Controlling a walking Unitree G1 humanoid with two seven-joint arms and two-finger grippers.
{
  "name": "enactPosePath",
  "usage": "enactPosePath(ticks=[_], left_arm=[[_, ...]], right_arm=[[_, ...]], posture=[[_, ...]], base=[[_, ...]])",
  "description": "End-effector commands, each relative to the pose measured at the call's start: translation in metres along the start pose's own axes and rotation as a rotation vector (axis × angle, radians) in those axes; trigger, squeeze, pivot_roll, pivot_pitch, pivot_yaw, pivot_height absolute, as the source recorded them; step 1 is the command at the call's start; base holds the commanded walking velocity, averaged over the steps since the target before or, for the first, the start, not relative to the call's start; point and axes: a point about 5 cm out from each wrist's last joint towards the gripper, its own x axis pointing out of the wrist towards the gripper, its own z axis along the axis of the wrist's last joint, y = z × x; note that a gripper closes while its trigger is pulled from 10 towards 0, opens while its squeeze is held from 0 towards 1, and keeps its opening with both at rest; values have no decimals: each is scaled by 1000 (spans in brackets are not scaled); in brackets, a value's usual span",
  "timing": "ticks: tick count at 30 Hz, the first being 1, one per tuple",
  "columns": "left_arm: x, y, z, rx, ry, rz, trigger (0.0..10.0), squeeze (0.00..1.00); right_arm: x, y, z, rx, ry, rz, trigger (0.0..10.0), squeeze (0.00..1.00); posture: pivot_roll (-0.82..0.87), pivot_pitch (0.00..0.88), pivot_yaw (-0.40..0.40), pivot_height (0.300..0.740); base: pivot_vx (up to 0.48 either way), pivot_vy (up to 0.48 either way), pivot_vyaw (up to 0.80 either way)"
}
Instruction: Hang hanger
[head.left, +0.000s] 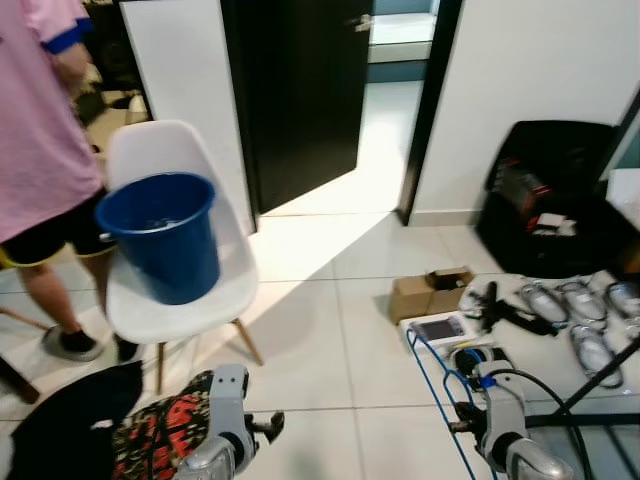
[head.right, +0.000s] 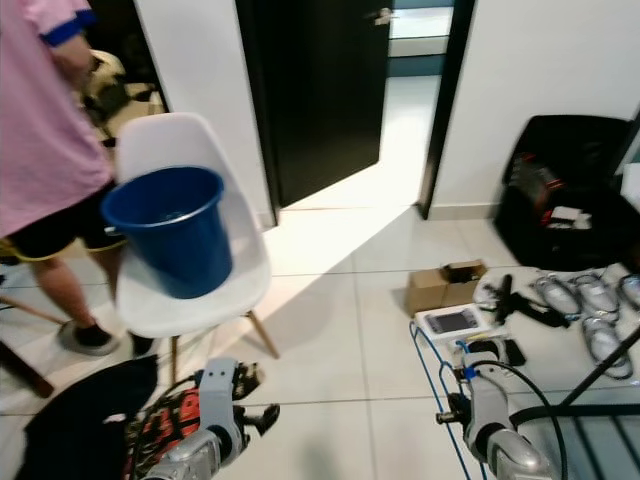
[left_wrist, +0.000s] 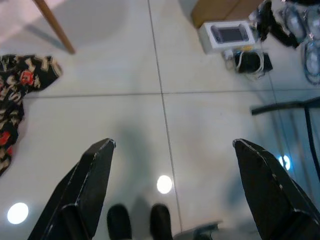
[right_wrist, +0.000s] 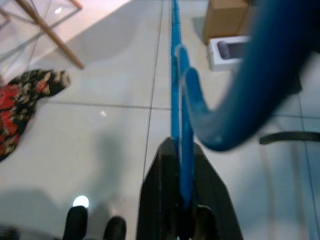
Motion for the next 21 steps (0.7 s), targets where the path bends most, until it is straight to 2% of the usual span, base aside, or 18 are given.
enactPosePath(ticks=[1,2,3,5,6,7,9,10,11,13,14,15,16,21], left_arm=[[-3,7,1,-23,-18,14,10000,0],[-3,7,1,-23,-18,14,10000,0],[-2,12,14,-23,-79,3,10000,0],[-2,12,14,-23,-79,3,10000,0],[0,22,40,-3,-157,-9,10000,0],[0,22,40,-3,-157,-9,10000,0],[1,35,103,53,-335,-42,10000,0],[-1,34,132,93,-422,-67,10000,0],[-3,32,149,119,-479,-86,10000,0],[-3,32,149,119,-479,-86,10000,0],[-5,27,164,142,-538,-106,10000,0],[-5,27,164,142,-538,-106,10000,0],[-8,21,175,163,-588,-124,10000,0],[-12,8,189,191,-658,-159,10000,0]], right_arm=[[0,3,-1,11,-11,10,10000,0],[0,3,-1,11,-11,10,10000,0],[1,2,2,18,-28,15,10000,0],[1,2,2,18,-28,15,10000,0],[1,1,6,21,-48,19,10000,0],[1,1,6,21,-48,19,10000,0],[3,-1,21,23,-107,36,10000,0],[3,-1,29,21,-141,49,10000,0],[4,0,35,21,-165,60,10000,0],[4,0,35,21,-165,60,10000,0],[4,1,44,9,-196,85,10000,0],[4,1,44,9,-196,85,10000,0],[3,3,53,-10,-225,114,10000,0],[2,6,71,-48,-276,158,10000,0]], posture=[[-55,0,-13,740],[-55,0,-13,740],[-49,0,-16,740],[-49,0,-16,740],[-45,0,-16,740],[-45,0,-16,740],[-38,0,-17,740],[-36,0,-18,740],[-36,0,-18,740],[-36,0,-18,740],[-37,0,-18,740],[-37,0,-18,740],[-37,0,-18,740],[-38,0,-21,740]], base=[[0,0,0],[0,0,0],[330,0,0],[330,0,0],[356,0,0],[356,0,0],[379,0,0],[390,0,0],[390,0,0],[390,0,0],[394,0,0],[394,0,0],[398,0,0],[400,0,0]])
